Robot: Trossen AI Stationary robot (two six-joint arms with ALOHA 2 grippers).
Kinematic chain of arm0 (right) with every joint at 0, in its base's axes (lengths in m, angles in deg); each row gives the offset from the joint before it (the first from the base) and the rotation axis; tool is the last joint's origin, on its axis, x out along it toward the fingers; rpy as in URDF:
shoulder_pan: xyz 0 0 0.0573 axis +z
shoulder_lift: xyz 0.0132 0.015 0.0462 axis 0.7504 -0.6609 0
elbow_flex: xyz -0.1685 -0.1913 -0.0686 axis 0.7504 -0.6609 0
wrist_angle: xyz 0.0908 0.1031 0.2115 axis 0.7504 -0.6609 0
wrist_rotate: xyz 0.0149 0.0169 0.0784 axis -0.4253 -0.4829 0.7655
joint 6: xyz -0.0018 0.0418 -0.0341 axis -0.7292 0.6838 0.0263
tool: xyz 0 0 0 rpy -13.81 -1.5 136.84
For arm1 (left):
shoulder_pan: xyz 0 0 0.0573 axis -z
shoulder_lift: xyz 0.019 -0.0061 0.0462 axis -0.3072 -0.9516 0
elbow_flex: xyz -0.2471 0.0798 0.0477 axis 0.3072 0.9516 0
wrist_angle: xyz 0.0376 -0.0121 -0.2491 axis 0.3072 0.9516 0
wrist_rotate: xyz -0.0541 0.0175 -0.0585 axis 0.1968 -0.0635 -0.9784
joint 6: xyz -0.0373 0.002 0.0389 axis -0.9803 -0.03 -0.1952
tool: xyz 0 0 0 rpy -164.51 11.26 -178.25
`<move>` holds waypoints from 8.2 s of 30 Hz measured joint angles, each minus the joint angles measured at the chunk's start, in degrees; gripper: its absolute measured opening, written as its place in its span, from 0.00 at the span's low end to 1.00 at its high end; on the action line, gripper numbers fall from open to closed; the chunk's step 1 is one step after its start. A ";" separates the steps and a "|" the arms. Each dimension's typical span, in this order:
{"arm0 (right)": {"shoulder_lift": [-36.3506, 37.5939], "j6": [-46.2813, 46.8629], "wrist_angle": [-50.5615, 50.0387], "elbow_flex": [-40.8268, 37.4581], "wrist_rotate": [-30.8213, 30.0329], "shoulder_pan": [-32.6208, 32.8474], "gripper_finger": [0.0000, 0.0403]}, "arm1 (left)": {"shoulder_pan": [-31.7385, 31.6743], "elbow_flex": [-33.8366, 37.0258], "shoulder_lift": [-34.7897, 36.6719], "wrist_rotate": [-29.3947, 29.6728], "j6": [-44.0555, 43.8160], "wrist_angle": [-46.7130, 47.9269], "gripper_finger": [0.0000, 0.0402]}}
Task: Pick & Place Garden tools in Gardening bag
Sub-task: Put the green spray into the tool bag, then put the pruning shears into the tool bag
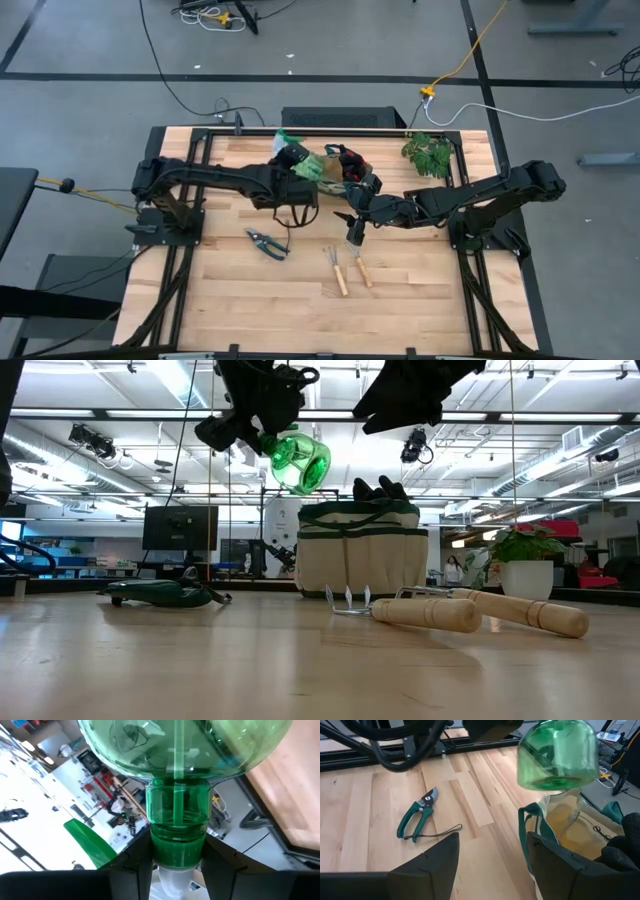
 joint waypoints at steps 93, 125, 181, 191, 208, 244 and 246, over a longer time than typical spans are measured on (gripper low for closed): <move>-0.02 1.55 -7.28 -0.02 1.33 -0.01 0.58 | -2.94 -13.92 -22.17 7.65 8.95 3.86 0.34; -0.02 1.53 -7.34 -0.02 1.32 -0.01 0.58 | -2.92 -13.92 -23.37 6.48 6.33 4.84 0.50; -0.02 2.84 -7.74 -0.02 1.33 -0.01 0.58 | -6.52 -13.94 8.42 -51.26 -48.65 17.05 0.58; -0.02 3.26 -7.66 0.00 1.99 -0.01 0.58 | -2.15 -13.92 11.23 -60.99 -51.90 21.51 0.58; 0.00 4.55 -7.30 0.00 3.06 0.01 0.58 | 8.75 -9.69 11.68 -65.23 -57.30 22.65 0.58; 0.00 4.52 -6.75 0.00 2.87 0.01 0.58 | 13.69 36.94 11.65 -58.01 -56.11 -8.38 0.58; -0.01 4.52 -6.75 0.00 2.86 0.01 0.58 | 13.67 37.99 11.65 -56.37 -55.60 -8.44 0.58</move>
